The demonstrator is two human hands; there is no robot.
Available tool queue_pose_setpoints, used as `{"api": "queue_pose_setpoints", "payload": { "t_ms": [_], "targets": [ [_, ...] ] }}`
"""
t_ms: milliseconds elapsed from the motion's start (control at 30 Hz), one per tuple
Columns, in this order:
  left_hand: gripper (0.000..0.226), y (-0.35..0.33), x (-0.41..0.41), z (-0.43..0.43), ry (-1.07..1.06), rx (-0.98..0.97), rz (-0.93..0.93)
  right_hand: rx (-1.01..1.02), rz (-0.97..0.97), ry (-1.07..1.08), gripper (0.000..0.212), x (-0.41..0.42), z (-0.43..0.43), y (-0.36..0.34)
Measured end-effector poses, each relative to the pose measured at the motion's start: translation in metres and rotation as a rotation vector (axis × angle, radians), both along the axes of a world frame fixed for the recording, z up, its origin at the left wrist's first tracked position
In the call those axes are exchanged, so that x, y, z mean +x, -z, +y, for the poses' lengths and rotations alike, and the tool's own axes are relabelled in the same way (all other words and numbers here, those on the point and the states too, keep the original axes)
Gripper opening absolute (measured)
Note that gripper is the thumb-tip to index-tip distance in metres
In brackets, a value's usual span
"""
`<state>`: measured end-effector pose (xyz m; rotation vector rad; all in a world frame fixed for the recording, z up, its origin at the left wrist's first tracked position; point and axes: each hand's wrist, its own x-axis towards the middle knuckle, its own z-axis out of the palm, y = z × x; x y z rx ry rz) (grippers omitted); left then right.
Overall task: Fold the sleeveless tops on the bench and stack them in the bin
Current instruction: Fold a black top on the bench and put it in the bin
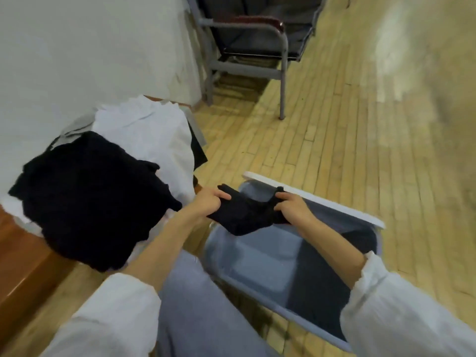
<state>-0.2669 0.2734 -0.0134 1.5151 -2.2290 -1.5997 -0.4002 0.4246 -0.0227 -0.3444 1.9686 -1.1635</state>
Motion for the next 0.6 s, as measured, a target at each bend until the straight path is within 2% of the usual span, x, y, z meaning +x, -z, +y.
{"api": "queue_pose_setpoints", "payload": {
  "t_ms": [100,200,367,600],
  "targets": [
    [0.052,0.054,-0.037,0.007,0.150,0.009,-0.125,0.120,-0.048,0.042,0.047,-0.021,0.019,0.044],
    [0.045,0.100,-0.051,0.013,0.206,0.020,-0.236,0.198,-0.102,0.063,0.048,-0.027,0.027,0.087],
    [0.049,0.147,-0.055,0.017,0.363,0.074,-0.403,0.296,-0.162,0.063,0.048,-0.029,0.028,0.148],
    [0.047,0.197,-0.072,0.006,0.425,0.109,-0.445,0.384,-0.224,0.073,0.054,-0.032,0.019,0.213]
  ]
}}
